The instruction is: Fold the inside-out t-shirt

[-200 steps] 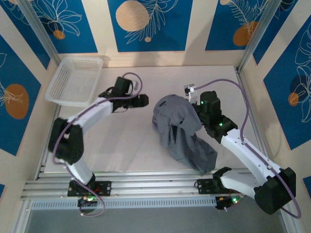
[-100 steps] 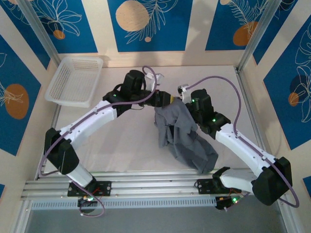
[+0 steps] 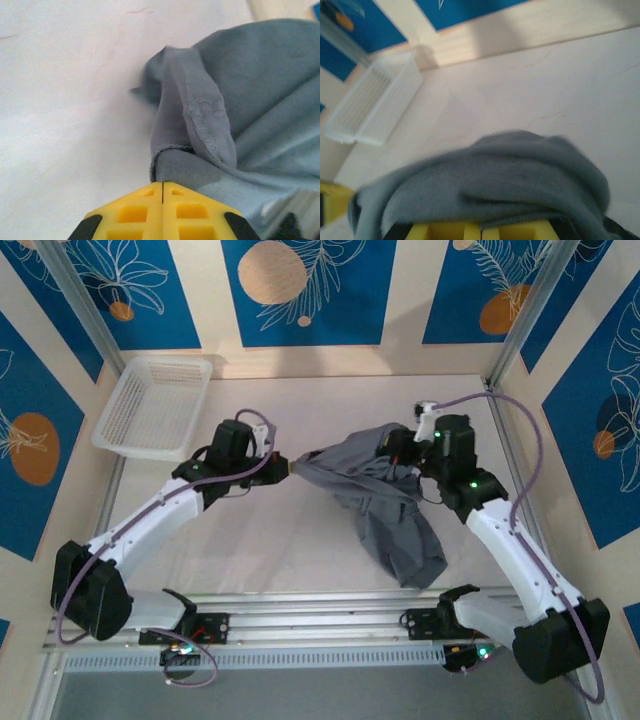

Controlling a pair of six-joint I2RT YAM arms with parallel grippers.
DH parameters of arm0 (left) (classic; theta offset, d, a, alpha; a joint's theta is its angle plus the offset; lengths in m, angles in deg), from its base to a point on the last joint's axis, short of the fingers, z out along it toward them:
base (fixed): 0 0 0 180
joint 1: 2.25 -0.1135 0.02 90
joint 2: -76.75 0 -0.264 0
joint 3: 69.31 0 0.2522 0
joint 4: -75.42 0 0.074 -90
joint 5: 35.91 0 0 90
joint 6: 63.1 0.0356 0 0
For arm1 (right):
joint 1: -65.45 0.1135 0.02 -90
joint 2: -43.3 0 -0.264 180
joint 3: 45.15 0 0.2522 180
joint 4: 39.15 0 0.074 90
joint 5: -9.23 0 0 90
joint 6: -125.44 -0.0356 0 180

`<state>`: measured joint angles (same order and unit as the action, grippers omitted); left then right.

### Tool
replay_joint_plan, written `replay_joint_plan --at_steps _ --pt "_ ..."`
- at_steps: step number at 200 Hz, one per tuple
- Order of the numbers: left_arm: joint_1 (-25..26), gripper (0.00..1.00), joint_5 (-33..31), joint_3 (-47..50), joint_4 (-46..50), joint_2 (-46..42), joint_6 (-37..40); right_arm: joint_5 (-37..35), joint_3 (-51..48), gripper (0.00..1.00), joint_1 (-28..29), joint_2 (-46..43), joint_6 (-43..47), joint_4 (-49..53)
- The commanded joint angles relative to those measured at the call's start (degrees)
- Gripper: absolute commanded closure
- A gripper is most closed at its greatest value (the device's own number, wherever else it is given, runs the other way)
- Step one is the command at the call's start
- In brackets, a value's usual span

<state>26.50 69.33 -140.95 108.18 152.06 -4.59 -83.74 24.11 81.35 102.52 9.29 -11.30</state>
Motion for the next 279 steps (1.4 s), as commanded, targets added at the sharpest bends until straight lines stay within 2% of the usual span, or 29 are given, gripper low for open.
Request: replay_joint_plan --at_steps 1,19,34,45,56,68,85,109,127,145,163,174,182,186,190,194,200,205,226,241,255,279 --pt "-4.4 1.00 -9.8 7.1 2.7 -0.3 2.5 6.3 2.0 1.00 -4.1 -4.1 -5.9 -2.3" --pt "-9.0 1.00 -8.5 11.1 1.0 -0.6 0.9 10.4 2.0 1.00 -5.1 -5.3 -8.8 -4.6" --pt "-10.0 1.00 -5.5 11.3 -0.9 -2.4 0.2 14.9 2.0 1.00 -4.8 -5.2 -10.8 -7.0" --pt "-9.9 0.80 -1.5 10.1 -2.7 -3.7 0.5 17.7 1.7 1.00 -4.1 -4.5 -11.8 -9.0" --pt "-9.2 0.65 3.9 8.7 -5.7 -4.7 0.8 20.3 1.2 1.00 -2.7 -3.5 -11.1 -11.0" --pt "-7.1 0.52 8.3 6.2 -8.3 -4.9 1.5 23.8 0.1 1.00 -0.9 -2.6 -8.6 -14.0" --pt "-2.6 0.37 11.0 0.9 -7.9 -3.0 3.8 25.7 -2.1 1.00 1.6 -1.9 -6.6 -16.8" --pt "2.3 0.20 11.2 -4.4 -6.9 3.5 4.9 29.0 -6.3 1.00 3.2 -2.9 -7.0 -19.9" --pt "4.4 0.15 15.7 -7.3 -9.7 10.5 2.8 29.3 -9.9 1.00 3.5 -5.8 -6.5 -20.9" --pt "6.3 0.03 19.9 -8.2 -18.0 16.3 -2.2 30.0 -11.9 1.00 3.6 -8.4 -6.4 -21.0" --pt "7.8 0.01 18.2 -12.8 -15.4 23.7 -2.9 31.8 -12.7 1.00 4.0 -9.4 -6.4 -21.2" --pt "8.1 0.01 16.7 -14.0 -14.4 27.4 -3.4 30.6 -13.2 1.00 4.1 -9.9 -6.5 -21.1" --pt "7.9 0.10 16.2 -13.4 -15.6 29.1 -4.9 29.3 -13.5 1.00 4.1 -10.5 -6.6 -20.9" --pt "7.8 0.17 16.2 -13.0 -16.5 29.7 -5.7 28.6 -13.7 1.00 4.1 -11.0 -6.5 -20.7" --pt "7.6 0.29 16.4 -12.5 -17.7 30.0 -6.3 27.8 -13.9 1.00 4.0 -11.5 -6.3 -20.4" --pt "7.4 0.46 16.8 -11.9 -18.9 30.2 -7.1 26.8 -14.0 1.00 4.0 -12.1 -6.1 -19.9" --pt "7.0 0.79 17.4 -10.9 -20.9 30.1 -8.1 25.3 -14.3 1.00 4.0 -12.8 -5.8 -19.3" --pt "6.6 1.00 17.7 -10.3 -22.1 29.7 -8.8 24.0 -14.8 1.00 3.9 -13.7 -5.6 -18.8" --pt "3.8 1.00 16.2 -9.4 -22.9 25.5 -9.6 21.8 -21.2 1.00 4.7 -17.5 -7.1 -20.6" --pt "1.8 1.00 13.9 -10.6 -20.5 21.0 -7.6 19.8 -29.9 1.00 7.8 -19.9 -9.7 -24.6" --pt "1.0 1.00 12.2 -12.9 -17.6 17.2 -4.7 13.6 -38.2 0.99 12.4 -21.9 -12.1 -25.6" --pt "1.0 1.00 13.8 -16.3 -14.4 14.1 -2.1 1.8 -42.0 0.89 15.5 -26.3 -18.3 -17.6"
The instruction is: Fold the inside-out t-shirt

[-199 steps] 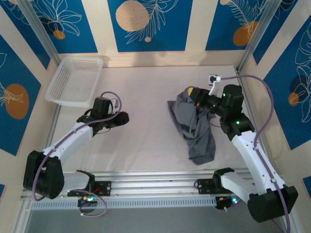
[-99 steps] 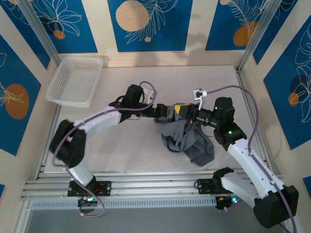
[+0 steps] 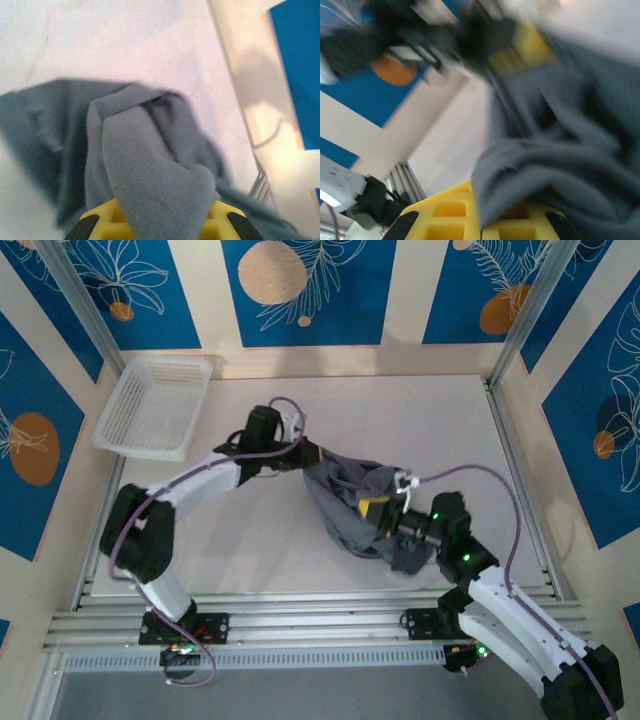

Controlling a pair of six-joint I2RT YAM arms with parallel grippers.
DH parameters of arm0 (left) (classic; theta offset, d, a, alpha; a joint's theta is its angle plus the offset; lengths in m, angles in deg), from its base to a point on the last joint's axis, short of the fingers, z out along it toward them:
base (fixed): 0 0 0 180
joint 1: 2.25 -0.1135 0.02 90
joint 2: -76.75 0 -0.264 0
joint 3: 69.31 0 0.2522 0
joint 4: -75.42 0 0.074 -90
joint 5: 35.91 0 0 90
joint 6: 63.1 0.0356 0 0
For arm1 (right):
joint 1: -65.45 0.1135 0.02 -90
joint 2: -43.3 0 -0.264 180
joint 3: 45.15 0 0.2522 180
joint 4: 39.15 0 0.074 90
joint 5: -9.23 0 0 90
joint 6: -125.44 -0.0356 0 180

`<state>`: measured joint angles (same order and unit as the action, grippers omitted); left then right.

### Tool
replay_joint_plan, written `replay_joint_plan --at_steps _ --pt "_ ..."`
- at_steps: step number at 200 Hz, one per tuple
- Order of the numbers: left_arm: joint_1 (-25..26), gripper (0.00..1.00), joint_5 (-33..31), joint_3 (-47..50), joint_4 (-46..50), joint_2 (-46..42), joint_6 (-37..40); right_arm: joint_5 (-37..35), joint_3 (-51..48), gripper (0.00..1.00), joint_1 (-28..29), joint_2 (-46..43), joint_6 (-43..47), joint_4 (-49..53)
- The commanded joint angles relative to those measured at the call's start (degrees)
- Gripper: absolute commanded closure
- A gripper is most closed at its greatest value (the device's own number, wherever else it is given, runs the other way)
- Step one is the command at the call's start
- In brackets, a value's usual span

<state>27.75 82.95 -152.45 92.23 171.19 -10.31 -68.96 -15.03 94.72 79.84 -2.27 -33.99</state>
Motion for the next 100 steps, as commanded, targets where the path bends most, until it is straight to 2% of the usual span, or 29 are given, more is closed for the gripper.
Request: replay_joint_plan --at_steps 1,12,28,40,60,80,100 --pt "-0.3 1.00 0.3 -4.9 1.6 -5.1 3.6 -13.1 -2.8 0.89 2.2 -3.8 -6.8 5.4" --pt "-0.1 1.00 1.0 -4.5 1.5 -5.9 3.2 -12.3 -2.8 0.84 2.2 -5.5 -5.7 5.3" --pt "0.6 1.00 1.5 -3.3 1.0 -7.3 3.0 -2.5 -0.9 0.64 2.3 -5.3 3.3 1.0" --pt "1.5 1.00 2.3 -2.4 0.4 -7.8 3.1 -1.4 2.6 0.55 2.5 -3.6 8.7 2.2" --pt "3.2 1.00 2.7 -2.1 1.2 -8.1 3.8 -6.9 8.7 0.50 2.4 2.8 12.4 2.4" --pt "4.2 1.00 1.8 -1.9 2.0 -8.7 3.9 -5.0 13.9 0.48 2.5 13.9 13.2 -3.0" --pt "4.3 1.00 1.6 -2.4 3.0 -9.2 3.9 -4.5 17.9 0.40 2.6 25.1 14.0 -8.4"
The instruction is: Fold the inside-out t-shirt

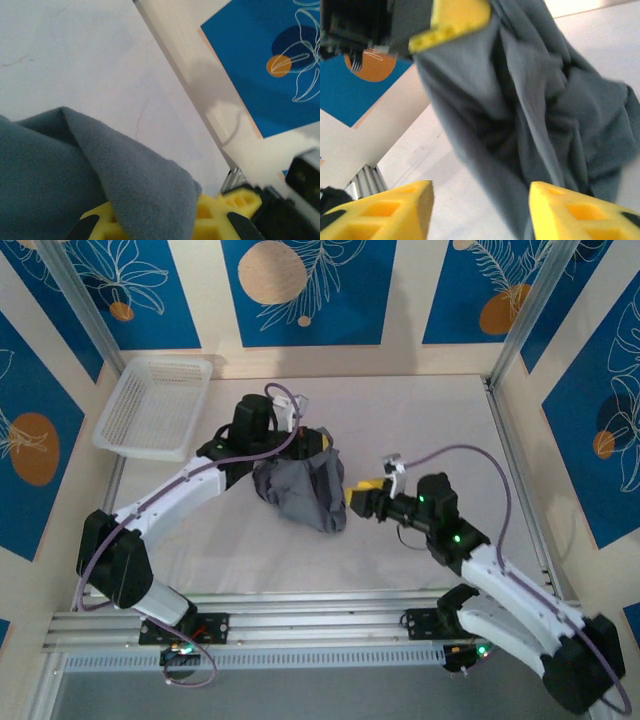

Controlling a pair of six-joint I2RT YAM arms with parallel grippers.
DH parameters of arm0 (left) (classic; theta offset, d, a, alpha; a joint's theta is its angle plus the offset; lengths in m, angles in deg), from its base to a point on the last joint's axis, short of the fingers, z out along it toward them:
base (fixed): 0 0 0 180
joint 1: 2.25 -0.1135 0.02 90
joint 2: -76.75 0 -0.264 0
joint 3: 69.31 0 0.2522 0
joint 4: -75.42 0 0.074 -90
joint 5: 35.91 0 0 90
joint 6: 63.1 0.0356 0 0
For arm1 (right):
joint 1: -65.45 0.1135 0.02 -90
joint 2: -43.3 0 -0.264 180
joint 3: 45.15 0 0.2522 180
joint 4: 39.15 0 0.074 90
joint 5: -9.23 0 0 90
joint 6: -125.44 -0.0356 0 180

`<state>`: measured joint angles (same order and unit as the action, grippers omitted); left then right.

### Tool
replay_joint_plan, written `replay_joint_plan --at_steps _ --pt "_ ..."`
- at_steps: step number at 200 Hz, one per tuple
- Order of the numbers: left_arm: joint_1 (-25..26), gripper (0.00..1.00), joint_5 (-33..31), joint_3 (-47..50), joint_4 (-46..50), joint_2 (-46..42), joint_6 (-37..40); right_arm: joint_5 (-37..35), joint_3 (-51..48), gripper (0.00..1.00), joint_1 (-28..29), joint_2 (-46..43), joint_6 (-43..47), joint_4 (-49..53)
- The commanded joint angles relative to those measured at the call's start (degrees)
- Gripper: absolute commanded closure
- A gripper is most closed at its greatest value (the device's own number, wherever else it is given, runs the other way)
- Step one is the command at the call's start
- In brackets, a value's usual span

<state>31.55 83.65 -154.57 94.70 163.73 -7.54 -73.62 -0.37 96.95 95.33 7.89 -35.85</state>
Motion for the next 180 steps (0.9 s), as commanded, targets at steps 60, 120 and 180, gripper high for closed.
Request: replay_joint_plan --at_steps 60,120,180 --pt "-0.4 1.00 -5.2 -1.5 7.8 -3.8 3.9 10.1 10.0 1.00 -0.1 24.3 3.2 -14.7" --pt "-8.5 0.89 -9.5 8.1 3.3 1.1 7.4 32.9 3.9 1.00 -11.4 5.3 -15.2 -21.7" --pt "-6.7 0.37 -15.0 13.1 2.9 -11.1 11.2 28.1 3.2 1.00 -16.9 5.6 -16.1 -18.3"
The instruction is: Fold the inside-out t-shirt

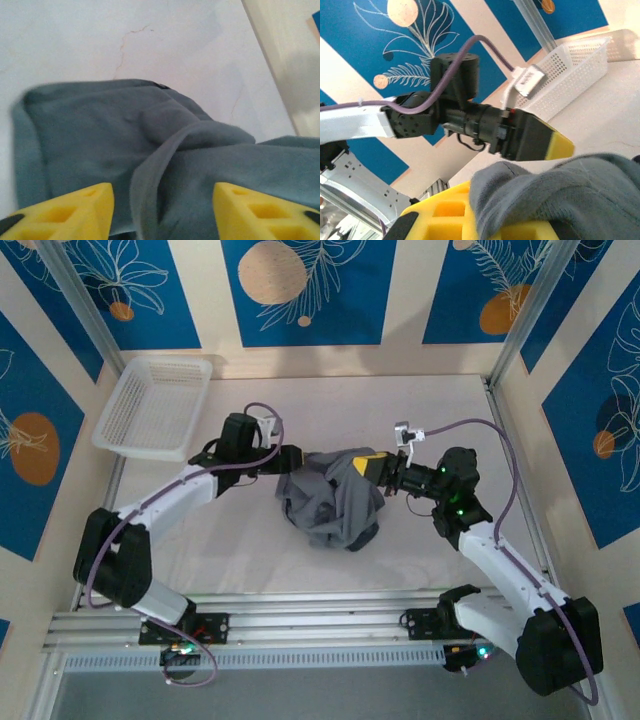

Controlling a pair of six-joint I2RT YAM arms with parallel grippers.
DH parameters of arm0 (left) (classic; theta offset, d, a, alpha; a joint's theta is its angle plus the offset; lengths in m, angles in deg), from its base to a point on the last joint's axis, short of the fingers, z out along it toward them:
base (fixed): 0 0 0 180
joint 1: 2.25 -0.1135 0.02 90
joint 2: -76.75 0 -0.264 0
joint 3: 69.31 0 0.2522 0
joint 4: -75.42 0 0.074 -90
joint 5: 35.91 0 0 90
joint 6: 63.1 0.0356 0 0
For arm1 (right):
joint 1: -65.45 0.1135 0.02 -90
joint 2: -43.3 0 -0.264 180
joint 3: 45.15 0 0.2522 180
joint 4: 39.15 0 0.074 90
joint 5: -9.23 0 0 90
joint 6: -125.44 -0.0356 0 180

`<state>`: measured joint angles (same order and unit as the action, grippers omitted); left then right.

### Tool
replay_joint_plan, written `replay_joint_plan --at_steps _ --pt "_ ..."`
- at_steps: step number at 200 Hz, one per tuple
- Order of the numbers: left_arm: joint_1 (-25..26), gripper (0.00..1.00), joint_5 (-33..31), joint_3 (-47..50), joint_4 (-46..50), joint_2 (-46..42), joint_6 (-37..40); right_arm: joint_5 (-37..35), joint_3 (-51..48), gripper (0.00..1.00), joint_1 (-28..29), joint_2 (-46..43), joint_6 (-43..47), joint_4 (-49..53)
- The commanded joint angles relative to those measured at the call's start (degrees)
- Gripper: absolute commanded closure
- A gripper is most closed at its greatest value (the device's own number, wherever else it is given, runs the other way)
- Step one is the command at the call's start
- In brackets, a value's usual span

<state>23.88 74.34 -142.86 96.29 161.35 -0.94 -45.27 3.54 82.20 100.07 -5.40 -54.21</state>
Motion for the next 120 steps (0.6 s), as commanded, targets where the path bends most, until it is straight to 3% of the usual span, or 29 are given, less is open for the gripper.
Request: replay_joint_plan --at_steps 1,26,51,70,91,107,120 --pt "1.1 0.37 -6.0 1.5 1.5 -9.0 4.8 -0.3 -0.7 1.00 -2.2 1.0 -2.9 0.1" --pt "10.2 0.33 -14.4 0.7 9.3 -13.4 10.3 -1.7 -0.2 1.00 -2.6 0.8 -1.6 2.7" --pt "18.5 0.32 -17.0 -0.9 11.2 -10.1 10.2 -1.2 0.7 1.00 -2.2 1.0 -1.8 3.9" --pt "21.3 0.26 -21.5 -3.1 10.7 -4.3 10.5 -0.8 1.5 1.00 -1.1 1.4 -1.6 4.6" --pt "21.3 0.25 -21.7 -6.0 7.4 1.4 9.5 0.0 2.9 1.00 -0.1 1.8 -1.1 6.1" --pt "21.0 0.41 -21.7 -7.8 7.3 4.9 7.8 -2.5 3.6 1.00 -0.7 1.1 -1.5 9.0" --pt "20.1 0.70 -21.7 -6.1 5.6 5.9 5.7 -6.7 3.8 1.00 -3.4 0.1 -3.5 13.1"
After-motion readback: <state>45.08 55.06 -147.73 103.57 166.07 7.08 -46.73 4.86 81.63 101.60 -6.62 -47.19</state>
